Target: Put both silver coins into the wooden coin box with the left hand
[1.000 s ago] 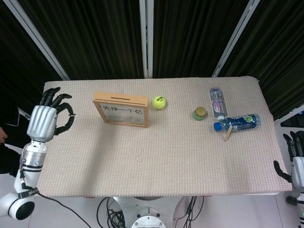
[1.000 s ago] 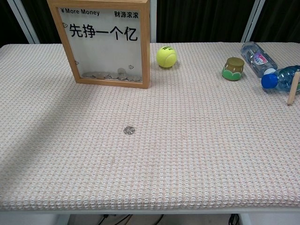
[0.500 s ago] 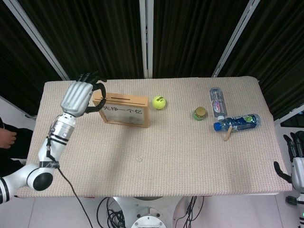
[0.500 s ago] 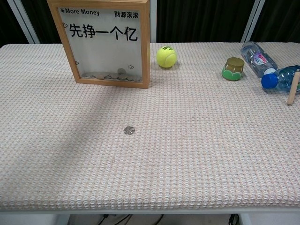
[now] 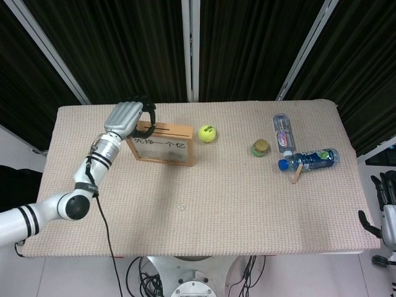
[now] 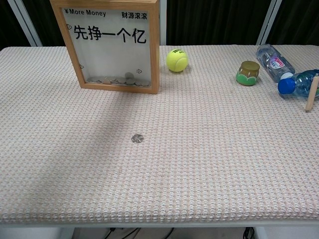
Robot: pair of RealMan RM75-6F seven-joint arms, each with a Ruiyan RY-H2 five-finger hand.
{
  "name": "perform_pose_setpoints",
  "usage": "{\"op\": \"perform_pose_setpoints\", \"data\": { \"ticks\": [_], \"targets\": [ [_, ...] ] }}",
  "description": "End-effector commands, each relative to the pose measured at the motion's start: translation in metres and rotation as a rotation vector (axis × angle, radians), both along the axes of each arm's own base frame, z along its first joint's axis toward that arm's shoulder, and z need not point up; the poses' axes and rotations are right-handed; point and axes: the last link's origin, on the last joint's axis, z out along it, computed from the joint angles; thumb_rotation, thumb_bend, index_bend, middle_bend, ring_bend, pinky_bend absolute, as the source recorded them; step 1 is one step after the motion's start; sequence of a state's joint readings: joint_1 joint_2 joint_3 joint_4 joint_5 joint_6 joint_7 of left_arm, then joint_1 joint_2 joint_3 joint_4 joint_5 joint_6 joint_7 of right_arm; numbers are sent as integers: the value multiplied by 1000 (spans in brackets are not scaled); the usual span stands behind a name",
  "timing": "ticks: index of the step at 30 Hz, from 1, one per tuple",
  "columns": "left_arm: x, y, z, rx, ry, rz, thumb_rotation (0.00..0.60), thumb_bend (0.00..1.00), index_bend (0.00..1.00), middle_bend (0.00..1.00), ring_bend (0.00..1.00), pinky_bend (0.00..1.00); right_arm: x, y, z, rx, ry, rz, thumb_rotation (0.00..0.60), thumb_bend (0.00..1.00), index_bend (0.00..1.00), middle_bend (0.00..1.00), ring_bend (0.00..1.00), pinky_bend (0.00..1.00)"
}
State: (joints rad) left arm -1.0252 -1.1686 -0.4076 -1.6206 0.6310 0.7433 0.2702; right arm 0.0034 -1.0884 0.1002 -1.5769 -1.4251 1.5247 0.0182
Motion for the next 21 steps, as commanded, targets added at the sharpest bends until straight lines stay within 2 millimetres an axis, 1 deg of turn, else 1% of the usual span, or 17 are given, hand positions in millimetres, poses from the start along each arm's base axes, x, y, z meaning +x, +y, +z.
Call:
{"op": "perform_pose_setpoints", "data": {
  "ticks": [1, 21],
  "targets": [
    [-3, 1, -2, -9, 14, 12, 600, 499, 633, 255, 82, 108, -1, 0, 1, -2, 1, -6, 600, 286, 0, 0, 0, 0],
    [-5, 9, -7, -24, -2, 44, 600, 499, 633, 260, 82, 105, -3, 1, 5, -6, -6, -6, 600, 287, 0, 0, 0, 0]
  ]
}}
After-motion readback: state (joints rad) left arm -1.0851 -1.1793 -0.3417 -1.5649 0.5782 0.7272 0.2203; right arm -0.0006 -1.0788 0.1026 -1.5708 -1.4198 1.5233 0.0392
